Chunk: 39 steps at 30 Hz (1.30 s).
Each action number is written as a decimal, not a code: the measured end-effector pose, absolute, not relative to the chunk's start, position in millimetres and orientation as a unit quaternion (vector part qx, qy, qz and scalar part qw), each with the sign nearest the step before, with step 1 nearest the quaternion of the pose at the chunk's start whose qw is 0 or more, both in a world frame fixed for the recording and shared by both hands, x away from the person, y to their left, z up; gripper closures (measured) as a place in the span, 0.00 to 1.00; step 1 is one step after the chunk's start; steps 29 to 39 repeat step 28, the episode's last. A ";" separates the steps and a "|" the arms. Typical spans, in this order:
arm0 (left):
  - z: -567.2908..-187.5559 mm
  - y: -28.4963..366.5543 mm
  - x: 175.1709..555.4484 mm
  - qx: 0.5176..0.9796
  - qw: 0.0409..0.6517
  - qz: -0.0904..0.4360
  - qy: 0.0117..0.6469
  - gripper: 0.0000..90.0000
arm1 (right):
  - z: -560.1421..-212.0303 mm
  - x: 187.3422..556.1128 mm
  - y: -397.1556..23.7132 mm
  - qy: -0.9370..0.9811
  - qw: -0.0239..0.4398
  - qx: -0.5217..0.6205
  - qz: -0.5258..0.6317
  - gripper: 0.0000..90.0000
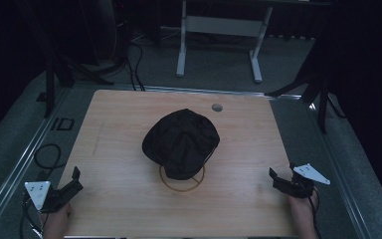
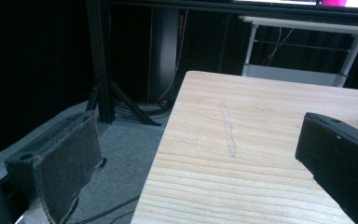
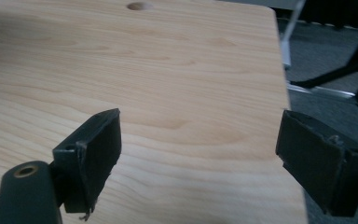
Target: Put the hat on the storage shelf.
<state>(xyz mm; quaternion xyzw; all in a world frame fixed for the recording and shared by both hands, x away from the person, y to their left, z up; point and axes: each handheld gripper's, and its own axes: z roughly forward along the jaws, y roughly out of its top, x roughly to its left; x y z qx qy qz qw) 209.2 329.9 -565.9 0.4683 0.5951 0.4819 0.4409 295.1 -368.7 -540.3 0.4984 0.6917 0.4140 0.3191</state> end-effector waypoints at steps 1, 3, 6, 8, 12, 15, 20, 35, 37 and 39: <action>-565.9 329.9 209.3 0.468 0.441 0.482 0.595 0.01 | -541.5 293.5 -370.9 0.689 0.322 0.504 0.410 0.16; -565.9 329.9 209.2 0.469 0.441 0.482 0.595 0.01 | -543.2 291.1 -374.3 0.682 0.327 0.512 0.406 0.16; -566.0 330.0 209.1 0.468 0.441 0.482 0.594 0.01 | -546.2 287.2 -378.5 0.677 0.341 0.522 0.393 0.16; -566.0 330.0 209.1 0.468 0.441 0.482 0.594 0.01 | -549.0 284.6 -382.1 0.669 0.347 0.532 0.385 0.16; -566.0 329.9 209.1 0.468 0.441 0.482 0.595 0.01 | -550.7 280.3 -388.8 0.644 0.363 0.557 0.377 0.16; -566.0 330.0 209.1 0.468 0.441 0.482 0.595 0.01 | -554.1 277.3 -390.7 0.638 0.376 0.566 0.363 0.16; -566.0 330.1 209.1 0.468 0.441 0.482 0.594 0.01 | -554.6 275.8 -393.5 0.627 0.378 0.575 0.365 0.16; -566.1 330.1 209.1 0.468 0.442 0.482 0.595 0.01 | -554.9 276.2 -391.9 0.627 0.388 0.574 0.355 0.16; -566.1 330.1 209.1 0.468 0.442 0.482 0.595 0.01 | -554.9 276.2 -391.9 0.627 0.388 0.574 0.355 0.16; -566.1 330.1 209.1 0.468 0.442 0.482 0.595 0.01 | -554.9 276.2 -391.9 0.627 0.388 0.574 0.355 0.16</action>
